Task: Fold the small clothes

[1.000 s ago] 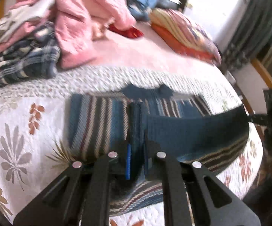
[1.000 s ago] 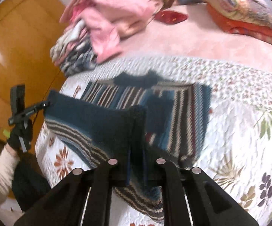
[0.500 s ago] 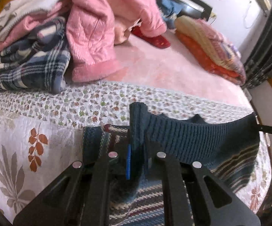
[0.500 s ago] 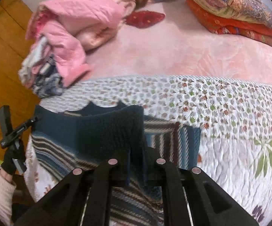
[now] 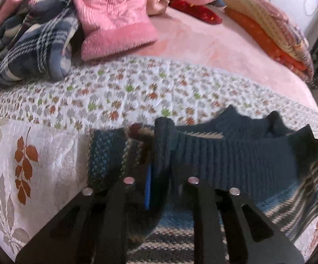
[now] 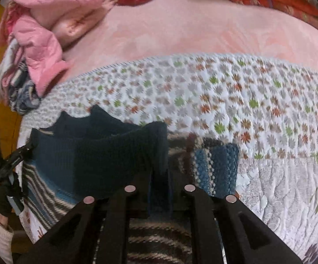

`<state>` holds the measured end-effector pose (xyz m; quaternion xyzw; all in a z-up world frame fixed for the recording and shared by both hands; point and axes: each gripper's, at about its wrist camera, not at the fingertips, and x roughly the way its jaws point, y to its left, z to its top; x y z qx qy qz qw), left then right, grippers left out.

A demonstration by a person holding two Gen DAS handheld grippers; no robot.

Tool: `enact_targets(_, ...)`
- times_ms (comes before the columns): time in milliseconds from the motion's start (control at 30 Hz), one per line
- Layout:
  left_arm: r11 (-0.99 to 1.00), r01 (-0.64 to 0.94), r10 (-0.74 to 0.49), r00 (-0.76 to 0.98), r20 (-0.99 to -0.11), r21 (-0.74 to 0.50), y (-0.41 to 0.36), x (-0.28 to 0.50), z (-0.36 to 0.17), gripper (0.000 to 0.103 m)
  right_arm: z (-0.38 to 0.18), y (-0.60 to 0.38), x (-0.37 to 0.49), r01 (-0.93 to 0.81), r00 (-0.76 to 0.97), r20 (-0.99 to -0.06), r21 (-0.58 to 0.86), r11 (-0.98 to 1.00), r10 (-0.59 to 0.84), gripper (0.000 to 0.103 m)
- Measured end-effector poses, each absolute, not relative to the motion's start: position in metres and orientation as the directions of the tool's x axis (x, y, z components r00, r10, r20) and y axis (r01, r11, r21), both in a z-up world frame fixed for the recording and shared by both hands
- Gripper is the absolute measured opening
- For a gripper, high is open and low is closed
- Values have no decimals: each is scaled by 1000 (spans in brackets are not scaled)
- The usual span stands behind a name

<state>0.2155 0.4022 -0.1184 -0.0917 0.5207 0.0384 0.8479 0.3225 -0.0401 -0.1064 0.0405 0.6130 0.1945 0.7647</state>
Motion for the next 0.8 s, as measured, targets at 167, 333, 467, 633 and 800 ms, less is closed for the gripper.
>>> enact_targets(167,968,-223,-6,444,-896,-116,412,196,-102,38,-98,-52,308,-222,185,-926,286,932,328,30)
enact_targets(333,958,-246,-4,498,-867,-145,419,156,-54,49,-50,-89,274,-205,220,-910,309,929,351,42)
enact_targets(467,965,-185,-67,508,-859,-185,403,111,-24,62,-30,-113,231,-201,216,-910,313,928,354,52)
enact_targets(633,946,-153,-179,488,-854,-286,381,76,-25,65,-48,-128,188,-170,149,-907,369,914,394,55)
enact_targets(800,952,-146,-186,426,-886,-270,364,76,-61,65,-86,-124,180,-130,74,-916,383,914,394,38)
